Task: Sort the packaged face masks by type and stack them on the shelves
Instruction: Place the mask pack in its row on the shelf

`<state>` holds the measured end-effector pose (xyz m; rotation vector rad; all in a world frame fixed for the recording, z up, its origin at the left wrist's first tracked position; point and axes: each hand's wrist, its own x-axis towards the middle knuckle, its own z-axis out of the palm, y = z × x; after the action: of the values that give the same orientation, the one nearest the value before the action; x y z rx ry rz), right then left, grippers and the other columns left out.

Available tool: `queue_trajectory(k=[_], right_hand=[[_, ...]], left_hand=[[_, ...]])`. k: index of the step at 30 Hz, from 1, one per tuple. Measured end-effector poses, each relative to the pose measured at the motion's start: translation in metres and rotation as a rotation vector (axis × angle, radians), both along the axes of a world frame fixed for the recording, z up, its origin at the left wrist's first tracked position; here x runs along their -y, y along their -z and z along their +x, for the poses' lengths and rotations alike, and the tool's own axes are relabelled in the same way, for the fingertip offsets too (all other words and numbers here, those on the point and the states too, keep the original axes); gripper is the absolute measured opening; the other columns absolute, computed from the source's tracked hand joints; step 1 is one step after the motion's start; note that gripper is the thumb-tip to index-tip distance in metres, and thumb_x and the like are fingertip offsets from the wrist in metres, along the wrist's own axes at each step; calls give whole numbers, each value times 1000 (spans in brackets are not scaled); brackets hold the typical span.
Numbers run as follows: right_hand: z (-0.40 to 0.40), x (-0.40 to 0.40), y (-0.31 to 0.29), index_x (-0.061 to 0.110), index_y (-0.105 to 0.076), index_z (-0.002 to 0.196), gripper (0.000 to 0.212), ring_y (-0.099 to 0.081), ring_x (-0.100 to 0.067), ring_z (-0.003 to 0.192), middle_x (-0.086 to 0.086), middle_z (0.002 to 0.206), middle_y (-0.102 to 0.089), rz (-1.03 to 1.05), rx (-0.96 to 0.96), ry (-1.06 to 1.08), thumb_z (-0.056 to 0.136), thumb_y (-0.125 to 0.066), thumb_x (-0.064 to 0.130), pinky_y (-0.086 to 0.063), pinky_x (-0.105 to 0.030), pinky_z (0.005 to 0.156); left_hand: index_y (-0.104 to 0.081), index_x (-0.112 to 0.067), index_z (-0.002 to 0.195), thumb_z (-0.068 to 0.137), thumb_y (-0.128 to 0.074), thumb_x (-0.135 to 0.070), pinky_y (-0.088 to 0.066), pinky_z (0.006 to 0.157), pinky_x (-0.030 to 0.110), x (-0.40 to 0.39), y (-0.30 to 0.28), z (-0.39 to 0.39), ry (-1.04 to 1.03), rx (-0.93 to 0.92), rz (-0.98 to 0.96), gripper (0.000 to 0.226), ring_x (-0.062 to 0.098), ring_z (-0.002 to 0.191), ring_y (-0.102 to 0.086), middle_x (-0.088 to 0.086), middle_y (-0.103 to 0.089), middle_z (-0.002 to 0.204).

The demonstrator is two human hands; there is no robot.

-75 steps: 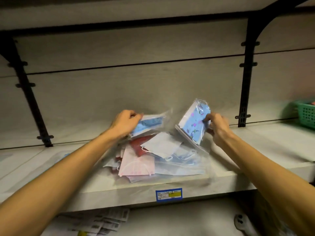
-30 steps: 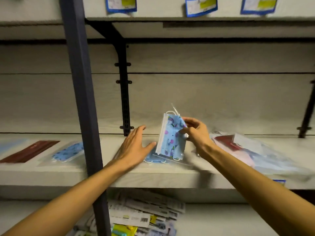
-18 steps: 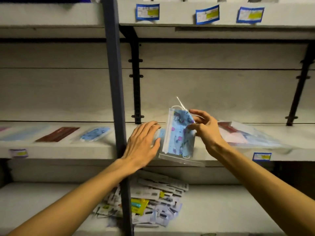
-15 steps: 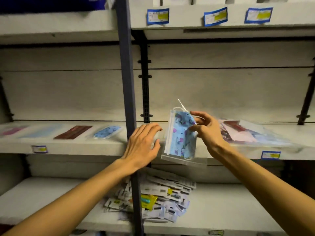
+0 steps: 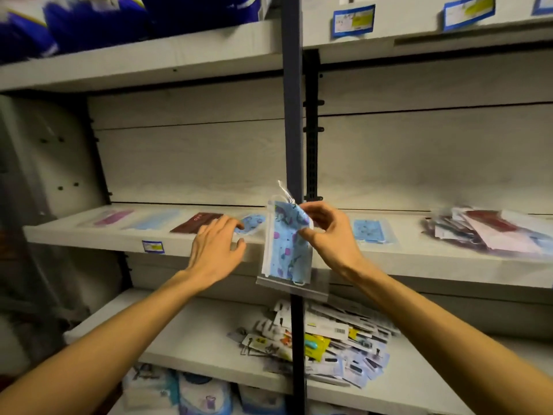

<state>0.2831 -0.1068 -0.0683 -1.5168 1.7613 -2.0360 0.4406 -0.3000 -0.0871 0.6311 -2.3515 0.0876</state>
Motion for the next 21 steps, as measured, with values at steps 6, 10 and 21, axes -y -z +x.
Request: queue_trajectory(k=[6, 10, 21], right_hand=[[21, 69, 14, 28, -64, 114, 35, -65, 0, 105, 13, 113, -67, 92, -69, -49, 92, -63, 0, -58, -18, 76], [21, 123, 8, 23, -63, 117, 34, -64, -3, 106, 12, 114, -65, 77, -84, 34, 91, -62, 1, -58, -19, 81], [-19, 233, 4, 18, -60, 118, 33, -64, -23, 103, -3, 114, -66, 304, -104, 385, 85, -62, 17, -57, -43, 90]], left_hand=[[-47, -17, 141, 88, -67, -33, -49, 101, 42, 58, -6, 12, -78, 44, 181, 59, 25, 123, -56, 6, -55, 138], [-49, -16, 138, 89, -65, -34, -46, 98, 38, 99, -8, 13, -50, 61, 102, 54, 25, 120, -56, 7, -57, 134], [-42, -20, 144, 100, -42, -59, -41, 105, 36, 193, 2, -16, 156, 147, 48, 60, 24, 129, -49, 3, -45, 148]])
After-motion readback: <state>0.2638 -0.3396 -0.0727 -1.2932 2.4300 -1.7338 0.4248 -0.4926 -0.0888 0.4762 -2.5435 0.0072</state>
